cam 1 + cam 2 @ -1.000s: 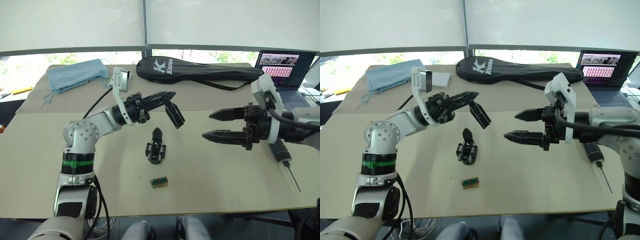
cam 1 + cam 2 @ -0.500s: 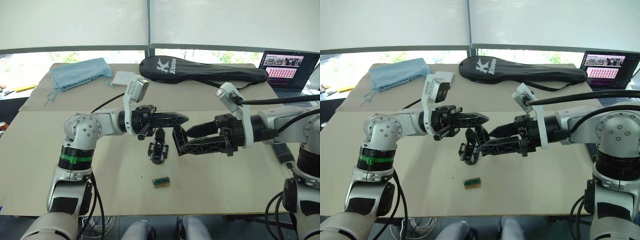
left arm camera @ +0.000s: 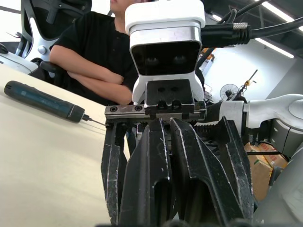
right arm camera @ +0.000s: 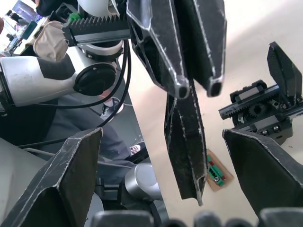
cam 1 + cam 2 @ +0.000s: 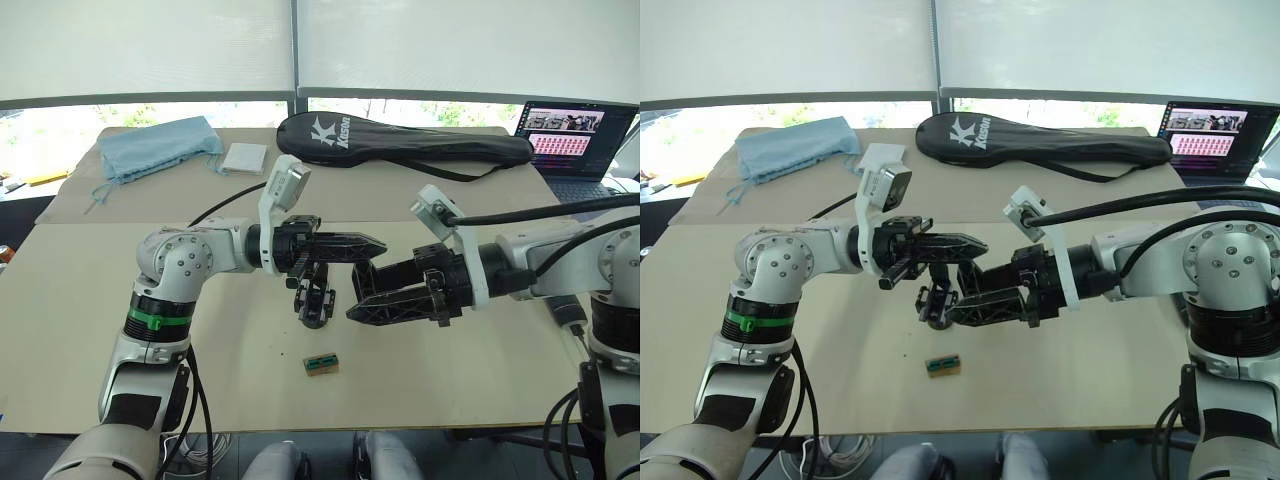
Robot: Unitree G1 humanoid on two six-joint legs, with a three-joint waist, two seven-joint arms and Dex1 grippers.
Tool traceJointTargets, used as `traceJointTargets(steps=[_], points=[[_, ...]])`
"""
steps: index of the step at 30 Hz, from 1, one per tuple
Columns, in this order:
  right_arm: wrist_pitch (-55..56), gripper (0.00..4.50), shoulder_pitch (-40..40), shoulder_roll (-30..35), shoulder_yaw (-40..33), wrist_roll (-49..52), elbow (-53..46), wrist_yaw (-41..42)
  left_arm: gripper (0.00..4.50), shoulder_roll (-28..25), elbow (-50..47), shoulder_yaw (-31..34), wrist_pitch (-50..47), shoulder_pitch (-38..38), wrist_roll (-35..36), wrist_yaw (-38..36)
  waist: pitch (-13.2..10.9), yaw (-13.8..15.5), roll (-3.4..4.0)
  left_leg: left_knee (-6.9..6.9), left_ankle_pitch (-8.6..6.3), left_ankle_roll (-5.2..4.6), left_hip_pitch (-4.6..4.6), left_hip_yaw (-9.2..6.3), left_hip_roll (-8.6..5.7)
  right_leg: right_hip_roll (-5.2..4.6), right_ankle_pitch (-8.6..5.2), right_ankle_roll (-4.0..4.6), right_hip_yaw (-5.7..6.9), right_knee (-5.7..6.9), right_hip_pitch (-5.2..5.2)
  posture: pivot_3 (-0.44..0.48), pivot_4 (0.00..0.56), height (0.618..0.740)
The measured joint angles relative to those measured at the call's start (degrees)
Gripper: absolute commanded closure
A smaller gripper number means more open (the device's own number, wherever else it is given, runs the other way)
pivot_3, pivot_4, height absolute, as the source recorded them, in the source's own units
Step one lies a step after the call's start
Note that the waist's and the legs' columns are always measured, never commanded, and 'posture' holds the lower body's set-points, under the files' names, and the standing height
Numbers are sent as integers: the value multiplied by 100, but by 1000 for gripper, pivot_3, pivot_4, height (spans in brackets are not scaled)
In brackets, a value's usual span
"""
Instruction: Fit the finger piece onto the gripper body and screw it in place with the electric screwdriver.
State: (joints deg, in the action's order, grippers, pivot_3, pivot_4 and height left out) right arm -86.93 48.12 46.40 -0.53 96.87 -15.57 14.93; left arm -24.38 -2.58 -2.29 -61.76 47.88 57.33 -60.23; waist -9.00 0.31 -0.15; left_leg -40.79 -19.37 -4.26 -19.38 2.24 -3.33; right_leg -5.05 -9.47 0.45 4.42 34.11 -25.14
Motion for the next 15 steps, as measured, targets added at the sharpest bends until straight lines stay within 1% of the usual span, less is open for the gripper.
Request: traceJointTargets(steps=[1, 5, 6, 9, 10, 11, 13, 14, 15], points=[[63, 21, -7, 43, 32, 73, -3, -52, 4500, -2, 0, -7, 2, 5, -22, -16, 0, 0, 0, 0, 0, 0, 0, 0, 0, 0, 0, 0, 0, 0, 0, 0, 150, 740], [315, 1131, -8, 165, 205, 285, -15, -217, 4500, -7, 0, -24, 26, 11, -126, -89, 0, 2, -1, 0, 0, 0, -1, 0, 2, 0, 0, 0, 0, -1, 0, 0, 150, 740], [361, 1455, -8, 172, 240, 334, -16, -260, 4500, -7, 0, -27, 29, 12, -139, -109, 0, 2, -1, 0, 0, 0, -2, 0, 2, 0, 0, 0, -1, -1, 0, 0, 150, 740], [503, 2617, -7, 267, 305, 377, -19, -299, 4500, -10, -1, -38, 29, 11, -162, -129, -1, 13, -1, 0, 0, -1, -4, 0, 2, -1, 0, -1, 0, -2, 0, 0, 150, 740], [531, 2911, -7, 305, 352, 384, -19, -311, 4500, -9, -12, -38, 29, 11, -161, -135, -1, 17, -1, -1, 0, -1, -4, 0, 2, -2, 0, -1, 0, -3, 0, 0, 150, 740], [548, 3349, -8, 348, 402, 384, -20, -316, 4500, -8, -36, -43, 28, 11, -160, -148, -1, 20, -1, -1, 0, -1, -6, 0, 2, -2, 0, -1, 0, -3, -1, 0, 150, 740], [576, 3994, -8, 382, 435, 423, -59, -291, 4500, -8, -46, -44, 28, 10, -176, -158, -1, 23, -2, 0, 0, -1, -7, 0, 2, -3, 0, -1, -1, -4, -1, 0, 150, 740], [586, 4105, -8, 397, 440, 433, -109, -292, 4500, -10, -48, -45, 27, 5, -174, -180, -1, 23, -2, 0, 0, -1, -7, -1, 3, -3, 0, -1, 0, -4, -2, 0, 150, 740], [606, 4105, -8, 422, 450, 443, -120, -290, 4500, -7, -49, -46, 27, 5, -172, -180, -1, 24, -3, 0, 0, -1, -8, -1, 4, -2, 0, -1, 0, -4, -2, 0, 150, 740]])
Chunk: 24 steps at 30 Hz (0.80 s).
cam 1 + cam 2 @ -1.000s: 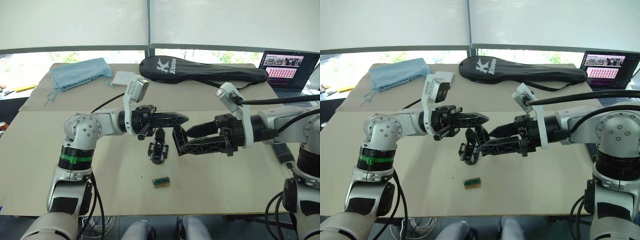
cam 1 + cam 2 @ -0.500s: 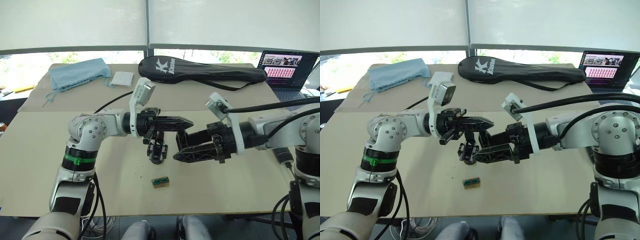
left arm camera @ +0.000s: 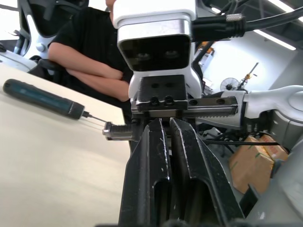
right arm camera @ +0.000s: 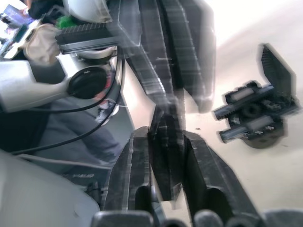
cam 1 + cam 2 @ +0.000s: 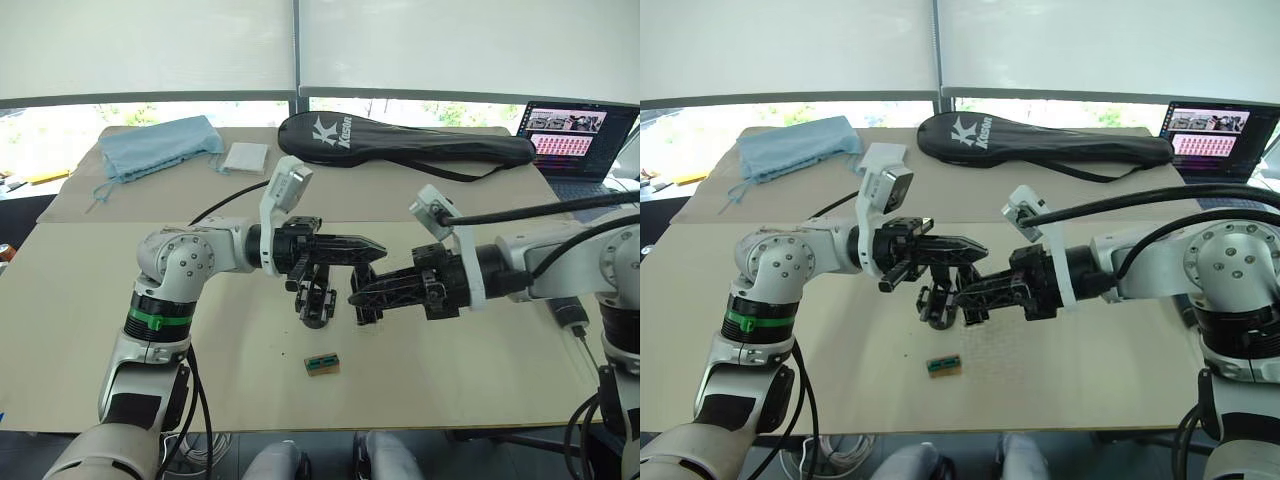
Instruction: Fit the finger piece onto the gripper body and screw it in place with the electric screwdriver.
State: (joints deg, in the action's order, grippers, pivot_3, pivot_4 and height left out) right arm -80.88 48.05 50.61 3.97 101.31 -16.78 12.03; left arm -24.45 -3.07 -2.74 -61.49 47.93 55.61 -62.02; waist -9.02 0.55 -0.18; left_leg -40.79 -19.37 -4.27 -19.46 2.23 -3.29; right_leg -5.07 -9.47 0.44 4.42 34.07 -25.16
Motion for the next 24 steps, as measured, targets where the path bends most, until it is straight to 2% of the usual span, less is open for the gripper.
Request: traceJointTargets(steps=[4, 5, 6, 8, 9, 10, 11, 14, 19, 21, 24], points=[[80, 4105, -33, 51, 32, -4, -60, 38, 4500, 7, -16, 13, 0, -23, 26, 3, 0, 4, 0, 0, 0, 0, -2, 0, 0, -1, 0, 0, 0, 0, 0, 0, 150, 740], [113, 4105, -66, 53, 28, -41, -74, 62, 3921, 43, -34, 49, 2, -64, 33, 53, 0, 6, 0, 0, 0, 0, -2, 0, 1, -1, 0, -1, 0, -1, 0, 0, 150, 740], [145, 4105, -100, 54, 24, -64, -77, 103, 3739, 90, -42, 82, 11, -84, 36, 113, -1, 9, -1, -1, 0, -1, -4, 0, 1, -1, 0, -1, 0, -1, 0, 0, 150, 740], [145, 4105, -194, 55, 86, -128, -127, 200, 2925, 174, -74, 275, 157, -85, 53, 282, -6, 11, -9, -4, 0, -1, -10, -3, 2, -2, 0, -1, 1, 0, -5, 0, 150, 740], [145, 4105, -225, 55, 105, -157, -167, 261, 2361, 151, -107, 351, 187, -85, 55, 292, -6, 11, -9, -4, 0, -1, -12, -3, 2, -2, 0, -1, 1, 0, -7, 0, 150, 740], [146, 4105, -236, 55, 105, -173, -198, 317, 2085, 110, -149, 394, 219, -86, 54, 289, -6, 11, -9, -3, 0, -1, -13, -3, 2, -1, 0, -1, 2, 0, -8, 0, 150, 740], [149, 4105, -236, 62, 104, -197, -230, 378, 1474, 58, -197, 409, 258, -89, 52, 279, -6, 11, -9, -3, 0, -1, -13, -3, 2, -1, 0, 0, 4, 0, -8, 0, 150, 740], [218, 4105, -325, 71, 45, -460, -419, 616, 104, -281, -403, 403, 528, -257, -101, 77, -6, 0, -9, -2, 0, -1, -12, -3, 2, 0, 0, 0, 4, 0, -8, 0, 150, 740], [611, 4105, -785, 102, -323, -1188, -595, 1177, 0, -959, -64, 463, 1881, -846, -892, -732, -8, 11, -11, -4, 0, 0, -12, -2, 2, 1, 0, 0, 7, -1, -8, 0, 150, 740], [1149, 4105, -1162, -132, -645, -1612, -683, 1517, 0, -1244, 455, 503, 2935, -1025, -1485, -1174, -8, 21, -12, -3, 0, 0, -12, -1, 2, 1, 0, -1, 8, -2, -7, 0, 150, 740], [1607, 4105, -1610, -147, -777, -2294, -752, 1859, 0, -1503, 1465, 616, 4371, -1253, -2277, -1571, -8, 25, -12, -2, 0, -1, -17, -2, 0, 0, 0, -2, 10, -4, -11, 0, 150, 740]])
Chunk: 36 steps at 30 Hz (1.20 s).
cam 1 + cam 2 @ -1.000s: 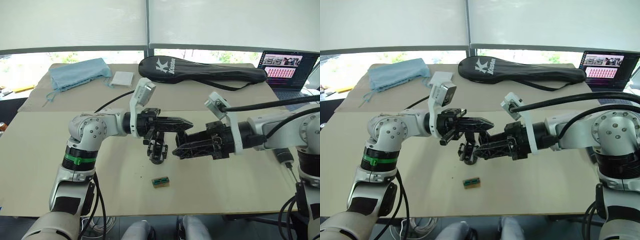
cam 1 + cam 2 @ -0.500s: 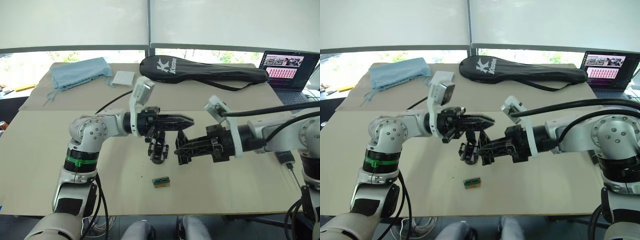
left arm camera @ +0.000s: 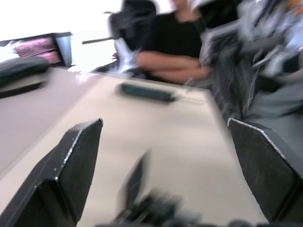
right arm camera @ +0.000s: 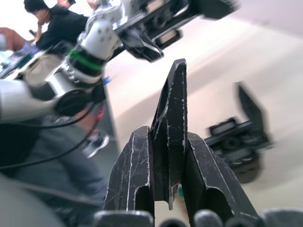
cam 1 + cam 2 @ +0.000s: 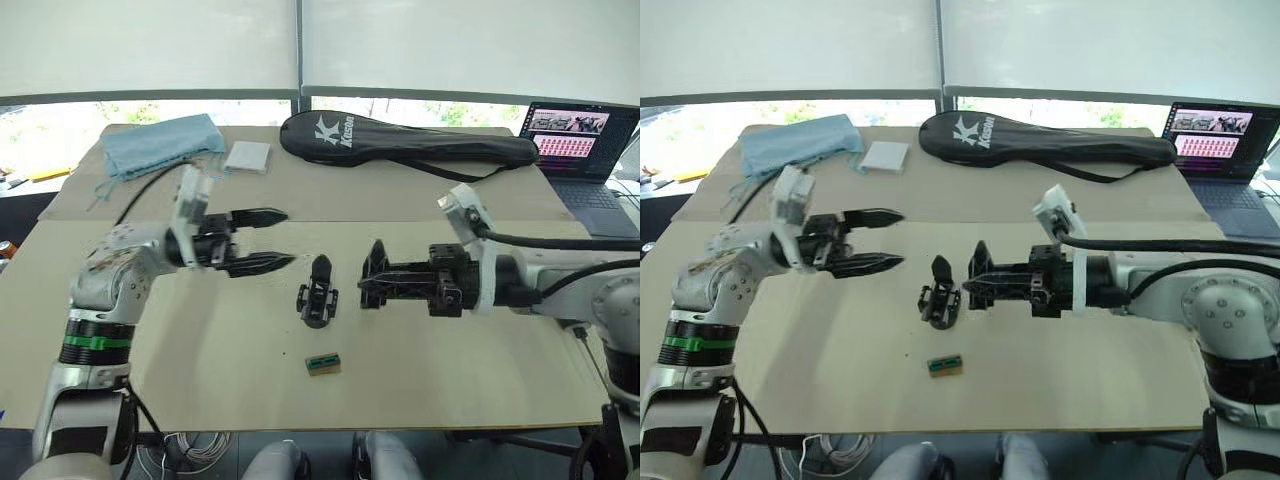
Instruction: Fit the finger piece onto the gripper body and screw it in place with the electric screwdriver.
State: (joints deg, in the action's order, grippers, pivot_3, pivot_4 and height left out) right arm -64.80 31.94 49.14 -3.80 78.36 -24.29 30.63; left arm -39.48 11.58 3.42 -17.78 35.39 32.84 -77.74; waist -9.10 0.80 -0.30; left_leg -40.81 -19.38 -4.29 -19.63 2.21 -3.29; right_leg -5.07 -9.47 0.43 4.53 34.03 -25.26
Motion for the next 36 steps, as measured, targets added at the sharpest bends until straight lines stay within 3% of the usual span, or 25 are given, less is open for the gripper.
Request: traceJointTargets(steps=[7, 11, 14, 21, 36], points=[[1649, 4105, -588, -46, 37, -1847, -216, 1392, 0, -158, 909, -212, 1369, -541, -822, -698, -3, -5, -4, -3, 0, -1, -17, -5, -1, -2, 1, -2, 11, -1, -10, 0, 150, 740], [3219, 4105, -606, -35, 403, -3288, 92, 2655, 0, 166, 1202, -500, 1641, -650, -1202, -668, -4, 5, -7, -9, -2, -7, -18, -7, -1, -3, 2, -5, 10, 1, -7, 0, 150, 740], [3774, 4105, -594, -83, 530, -3781, 381, 3133, 0, 455, 1213, -614, 1641, -677, -1273, -565, -6, -1, -10, -11, -3, -14, -21, -9, -1, -4, 3, -5, 10, 1, -10, 0, 150, 740], [4115, 4105, -538, -485, 579, -4113, 511, 3496, 0, 1003, 1434, -871, 1909, -627, -1583, -264, -7, -8, -12, -14, -3, -14, -23, -12, 0, -7, 5, -2, 10, 3, -14, 0, 150, 740], [4089, 4105, -633, -685, 606, -4120, 417, 3554, 0, 1773, 2333, -1340, 2851, -143, -2265, 25, -7, 3, -13, -16, -7, -22, -27, -15, -1, -10, 6, 0, 10, 4, -17, 0, 150, 740]])
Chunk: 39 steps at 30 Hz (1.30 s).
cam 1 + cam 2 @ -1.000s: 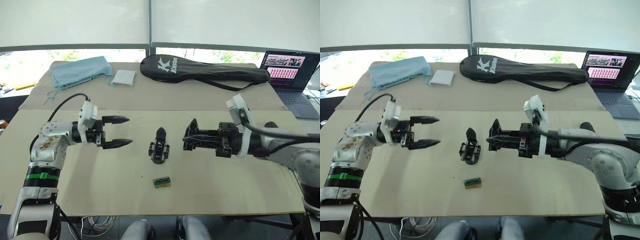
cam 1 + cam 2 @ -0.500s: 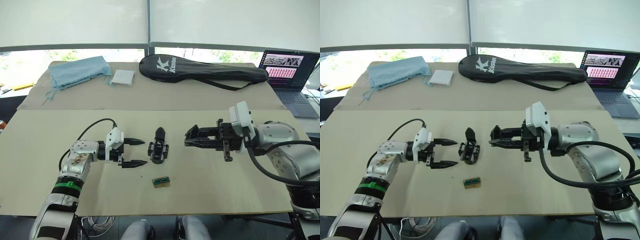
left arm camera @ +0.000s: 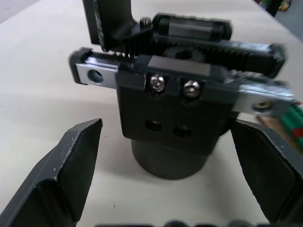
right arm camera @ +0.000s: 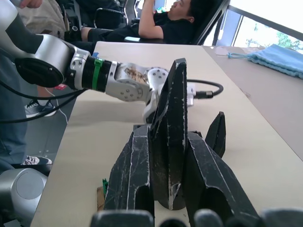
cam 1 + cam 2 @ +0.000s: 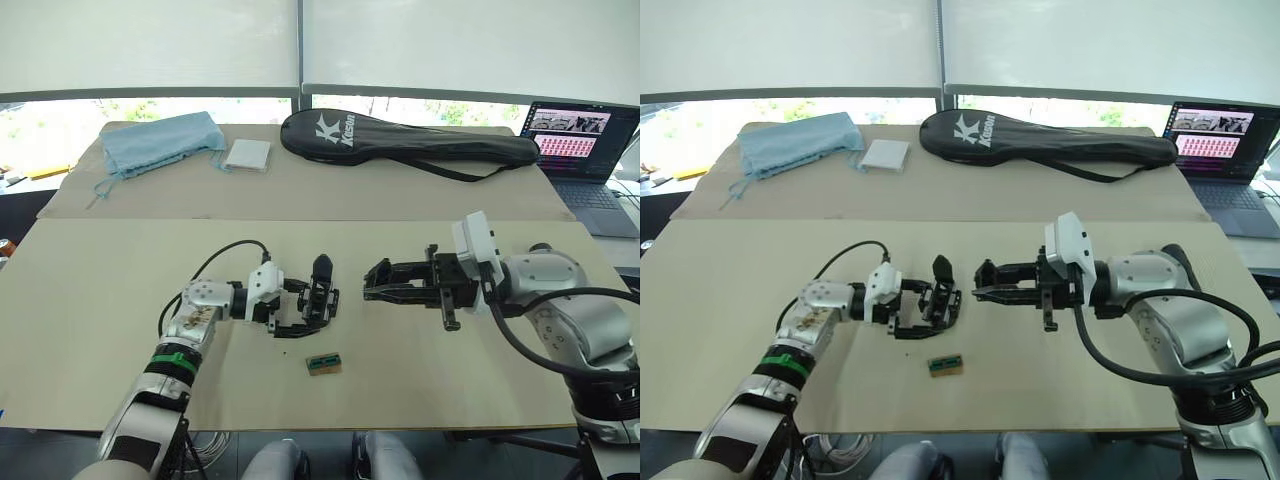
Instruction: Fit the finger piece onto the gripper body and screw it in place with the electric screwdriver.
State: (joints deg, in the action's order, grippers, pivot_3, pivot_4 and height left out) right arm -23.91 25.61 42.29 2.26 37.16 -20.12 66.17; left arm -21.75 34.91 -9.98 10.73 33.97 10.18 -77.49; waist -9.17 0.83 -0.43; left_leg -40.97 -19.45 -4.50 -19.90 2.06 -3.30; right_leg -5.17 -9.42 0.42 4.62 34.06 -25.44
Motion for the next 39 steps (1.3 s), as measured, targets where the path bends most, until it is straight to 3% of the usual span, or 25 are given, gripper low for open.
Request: traceJointTargets(steps=[9, 12, 15, 27, 35, 39], points=[[0, 4105, -173, -27, 7, -5, -66, -15, 0, 98, 175, -86, 206, 97, -157, 28, 0, 0, 0, -4, -3, -6, -8, 0, 0, -1, 1, 0, -2, 2, -7, 0, 150, 740], [0, 4105, -173, -33, 7, -6, -73, -23, 808, 98, 197, -97, 304, 98, -184, 33, 0, 1, 0, -5, -3, -6, -8, -1, 0, -1, 1, 0, -2, 2, -7, 0, 150, 740], [0, 4105, -171, -36, 7, -6, -73, -41, 2085, 96, 232, -110, 352, 111, -196, 40, 0, 1, 0, -5, -3, -7, -8, -1, 0, -1, 1, 0, -2, 2, -7, 0, 150, 740], [-1, 4105, 119, -358, 255, -211, -53, -215, 2115, 102, 321, -134, 415, 152, -226, 48, 2, 5, -1, -10, -3, -10, -7, -2, 0, -1, 3, 1, -2, 5, -5, 0, 150, 740], [151, 4105, 407, -1209, 910, -972, 500, -632, 2115, 108, 293, -145, 314, 154, -236, 104, 5, -2, 0, -27, -4, -13, -8, -2, -2, 0, 6, -1, -1, 11, -3, 0, 150, 740], [252, 4105, 435, -1338, 1086, -1300, 725, -724, 2115, 103, 224, -148, 284, 120, -236, 138, 5, -2, 0, -30, -4, -14, -9, -3, -4, 0, 7, -2, 0, 12, -4, 0, 150, 740]])
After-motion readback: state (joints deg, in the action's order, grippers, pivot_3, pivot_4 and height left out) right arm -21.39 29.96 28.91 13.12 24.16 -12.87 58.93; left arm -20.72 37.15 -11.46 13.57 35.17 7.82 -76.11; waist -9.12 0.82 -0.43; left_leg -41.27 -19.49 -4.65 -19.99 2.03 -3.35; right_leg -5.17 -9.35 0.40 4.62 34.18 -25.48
